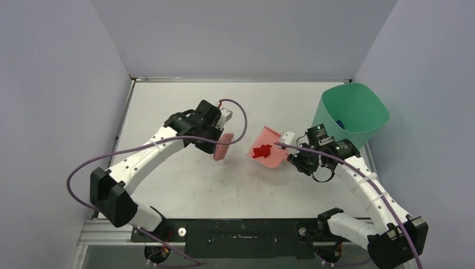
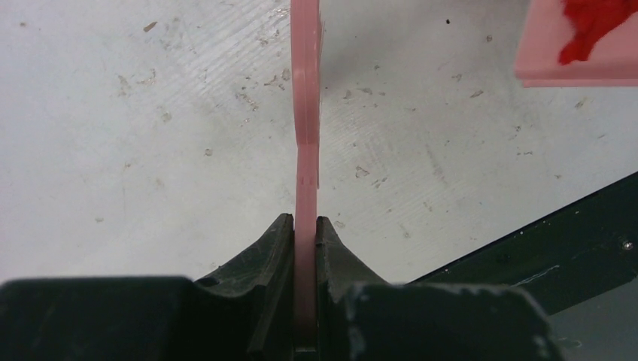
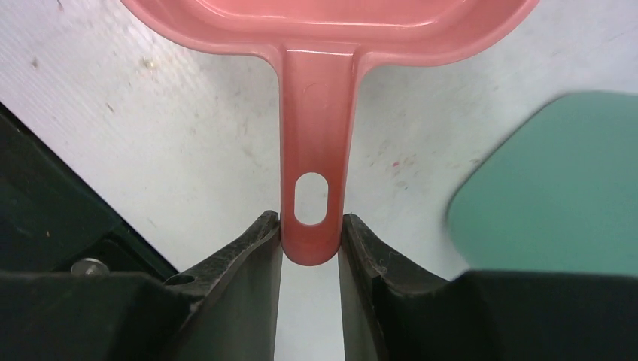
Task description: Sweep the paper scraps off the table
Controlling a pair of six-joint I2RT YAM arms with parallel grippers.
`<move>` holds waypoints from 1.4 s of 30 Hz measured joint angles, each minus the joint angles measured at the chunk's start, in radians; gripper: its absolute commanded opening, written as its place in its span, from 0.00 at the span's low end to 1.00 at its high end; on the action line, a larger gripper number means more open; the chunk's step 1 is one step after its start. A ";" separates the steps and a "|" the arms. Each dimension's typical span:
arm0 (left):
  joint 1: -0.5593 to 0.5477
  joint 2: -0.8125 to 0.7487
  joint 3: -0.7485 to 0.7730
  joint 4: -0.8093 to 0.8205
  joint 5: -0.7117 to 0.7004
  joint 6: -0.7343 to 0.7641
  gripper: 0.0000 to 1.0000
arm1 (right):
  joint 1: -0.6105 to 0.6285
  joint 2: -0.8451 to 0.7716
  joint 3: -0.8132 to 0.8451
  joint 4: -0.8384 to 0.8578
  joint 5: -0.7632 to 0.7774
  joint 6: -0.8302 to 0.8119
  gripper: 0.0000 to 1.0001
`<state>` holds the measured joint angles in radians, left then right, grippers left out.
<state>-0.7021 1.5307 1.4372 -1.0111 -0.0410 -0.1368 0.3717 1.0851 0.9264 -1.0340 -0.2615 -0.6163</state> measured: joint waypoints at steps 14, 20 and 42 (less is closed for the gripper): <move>0.188 -0.575 -0.592 0.527 0.178 -0.084 0.00 | -0.019 -0.013 0.119 0.014 -0.135 0.008 0.05; 0.236 -0.658 -0.642 0.620 0.111 -0.114 0.00 | -0.025 0.004 0.150 0.062 -0.190 0.064 0.05; 0.246 -0.642 -0.642 0.641 0.095 -0.171 0.00 | -0.181 0.127 0.344 0.167 -0.216 0.186 0.05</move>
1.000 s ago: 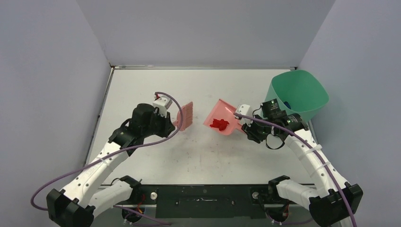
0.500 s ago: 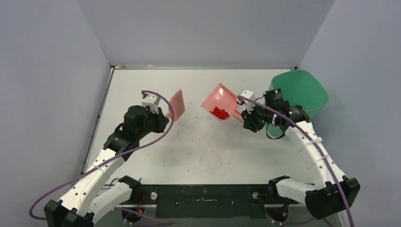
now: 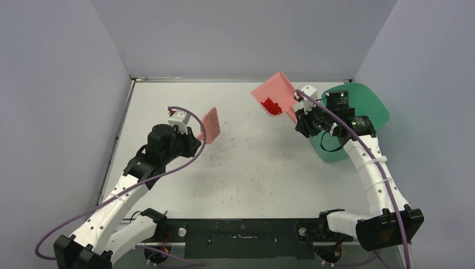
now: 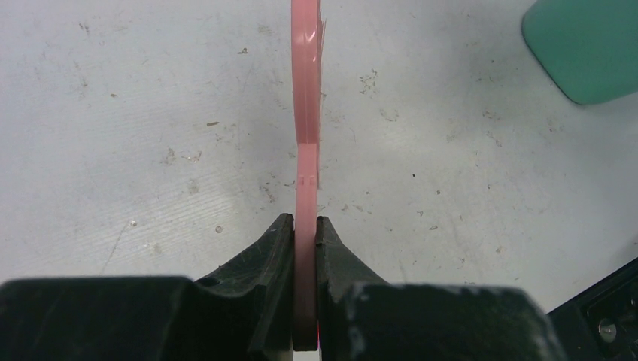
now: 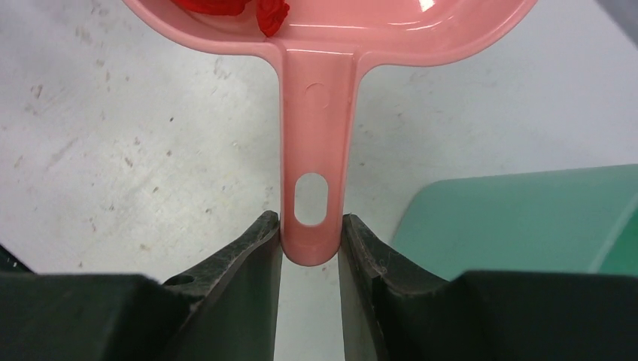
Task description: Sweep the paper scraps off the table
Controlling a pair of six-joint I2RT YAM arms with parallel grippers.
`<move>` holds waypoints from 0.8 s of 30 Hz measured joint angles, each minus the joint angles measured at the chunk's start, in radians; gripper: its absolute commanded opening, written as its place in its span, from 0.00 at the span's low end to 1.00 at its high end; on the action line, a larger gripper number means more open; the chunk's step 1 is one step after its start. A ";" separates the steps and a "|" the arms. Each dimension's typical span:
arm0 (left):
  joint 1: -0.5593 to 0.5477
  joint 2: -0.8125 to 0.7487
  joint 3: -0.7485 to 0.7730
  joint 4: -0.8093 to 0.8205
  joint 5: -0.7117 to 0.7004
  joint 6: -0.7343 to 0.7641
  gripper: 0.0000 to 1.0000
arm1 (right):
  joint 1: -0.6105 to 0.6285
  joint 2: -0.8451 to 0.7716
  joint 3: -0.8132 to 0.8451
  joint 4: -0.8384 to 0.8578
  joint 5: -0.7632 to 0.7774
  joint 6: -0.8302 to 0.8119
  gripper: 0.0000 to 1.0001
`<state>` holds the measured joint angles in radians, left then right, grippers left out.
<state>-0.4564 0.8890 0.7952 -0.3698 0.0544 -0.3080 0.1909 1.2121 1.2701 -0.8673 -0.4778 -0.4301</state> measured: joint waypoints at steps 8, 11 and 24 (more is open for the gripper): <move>0.000 0.015 0.000 0.000 0.000 0.000 0.00 | -0.071 0.000 0.132 0.071 0.107 0.050 0.05; 0.000 0.026 0.000 -0.001 -0.001 0.001 0.00 | -0.145 0.000 0.163 0.083 0.138 0.051 0.05; 0.000 0.044 0.000 -0.007 0.000 0.002 0.00 | -0.627 0.160 0.467 -0.195 0.066 -0.100 0.05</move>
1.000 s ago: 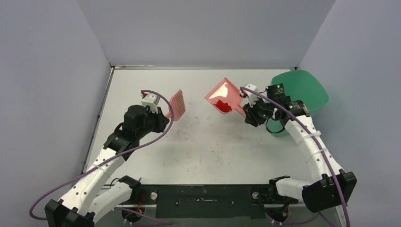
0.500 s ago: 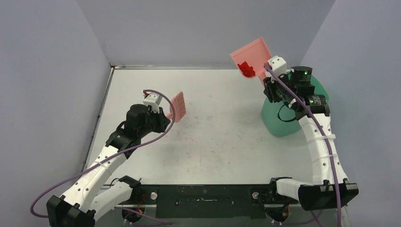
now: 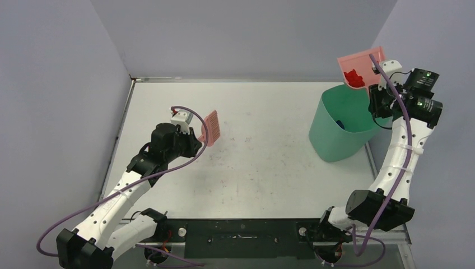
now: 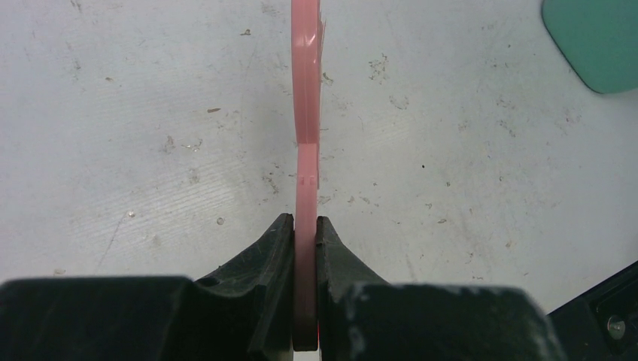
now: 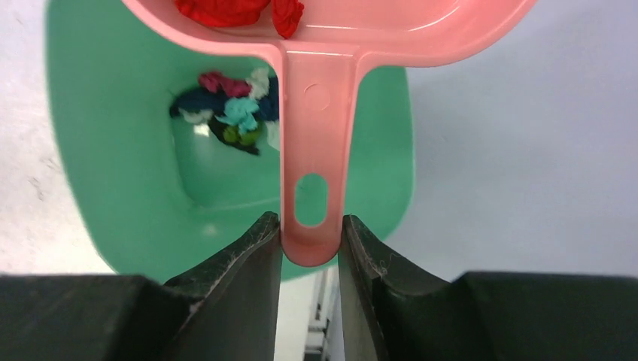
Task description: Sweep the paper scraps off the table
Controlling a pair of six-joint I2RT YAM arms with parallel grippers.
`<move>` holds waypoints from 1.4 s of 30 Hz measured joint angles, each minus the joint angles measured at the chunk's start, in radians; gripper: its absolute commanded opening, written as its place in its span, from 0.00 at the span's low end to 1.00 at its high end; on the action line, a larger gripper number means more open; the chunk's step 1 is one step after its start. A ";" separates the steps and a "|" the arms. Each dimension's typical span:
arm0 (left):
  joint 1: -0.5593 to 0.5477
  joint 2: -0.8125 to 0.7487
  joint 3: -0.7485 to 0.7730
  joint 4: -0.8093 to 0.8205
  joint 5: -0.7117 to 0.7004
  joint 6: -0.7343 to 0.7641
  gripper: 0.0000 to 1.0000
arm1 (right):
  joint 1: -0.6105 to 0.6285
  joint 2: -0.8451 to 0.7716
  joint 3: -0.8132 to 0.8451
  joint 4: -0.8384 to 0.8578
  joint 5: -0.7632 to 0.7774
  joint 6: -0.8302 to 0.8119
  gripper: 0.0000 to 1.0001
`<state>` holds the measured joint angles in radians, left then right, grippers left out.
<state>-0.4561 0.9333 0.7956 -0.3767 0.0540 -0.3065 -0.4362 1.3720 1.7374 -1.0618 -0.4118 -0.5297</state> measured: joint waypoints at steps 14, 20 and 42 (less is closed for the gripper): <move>0.006 -0.006 0.000 -0.004 0.008 0.002 0.00 | -0.013 0.178 0.238 -0.307 0.519 -0.409 0.11; 0.007 -0.010 0.000 -0.006 0.006 0.004 0.00 | 0.068 0.176 0.175 -0.173 0.763 -0.605 0.11; 0.008 -0.015 0.000 -0.024 -0.016 0.022 0.00 | 0.064 0.039 0.027 -0.043 0.833 -0.722 0.10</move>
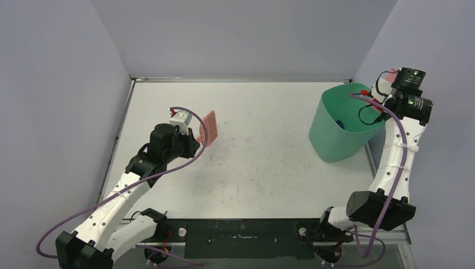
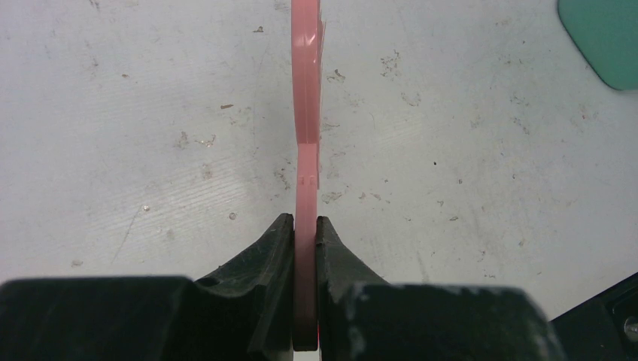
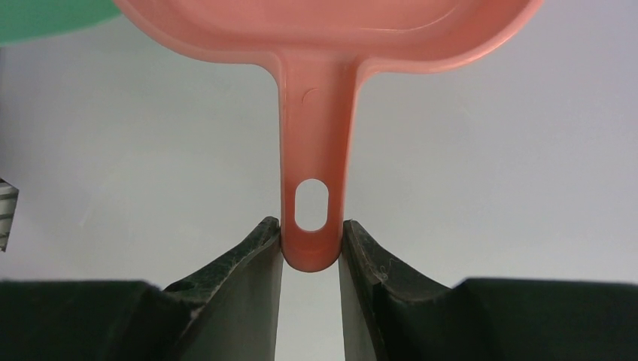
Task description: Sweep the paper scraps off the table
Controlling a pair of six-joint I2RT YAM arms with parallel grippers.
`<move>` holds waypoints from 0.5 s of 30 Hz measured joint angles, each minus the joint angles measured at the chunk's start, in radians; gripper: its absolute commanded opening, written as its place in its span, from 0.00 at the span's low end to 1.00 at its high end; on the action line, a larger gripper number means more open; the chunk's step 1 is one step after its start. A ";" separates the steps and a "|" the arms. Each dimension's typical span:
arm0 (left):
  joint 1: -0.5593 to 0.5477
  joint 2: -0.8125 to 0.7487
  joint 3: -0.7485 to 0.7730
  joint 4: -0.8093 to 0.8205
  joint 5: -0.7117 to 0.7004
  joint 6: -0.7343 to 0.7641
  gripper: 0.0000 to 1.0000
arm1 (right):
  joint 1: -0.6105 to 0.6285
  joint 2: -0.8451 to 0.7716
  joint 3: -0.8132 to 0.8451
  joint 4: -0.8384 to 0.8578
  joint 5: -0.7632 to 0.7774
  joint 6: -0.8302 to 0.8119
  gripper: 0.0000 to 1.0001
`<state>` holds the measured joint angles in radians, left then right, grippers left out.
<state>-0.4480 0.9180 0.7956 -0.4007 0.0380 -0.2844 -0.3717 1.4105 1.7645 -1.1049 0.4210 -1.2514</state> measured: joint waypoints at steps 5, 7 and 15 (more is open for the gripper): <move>0.000 0.000 0.000 0.000 0.000 0.000 0.00 | 0.000 -0.066 -0.085 0.076 -0.003 -0.056 0.10; 0.000 0.000 0.000 -0.001 0.000 0.000 0.00 | 0.000 -0.087 -0.093 0.103 -0.003 -0.081 0.10; 0.000 0.000 0.000 -0.008 -0.013 0.009 0.00 | 0.002 -0.209 -0.101 0.178 -0.078 -0.120 0.06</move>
<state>-0.4480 0.9184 0.7959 -0.4084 0.0250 -0.2756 -0.3695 1.2015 1.6638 -0.9268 0.3428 -1.3712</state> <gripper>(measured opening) 0.093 0.292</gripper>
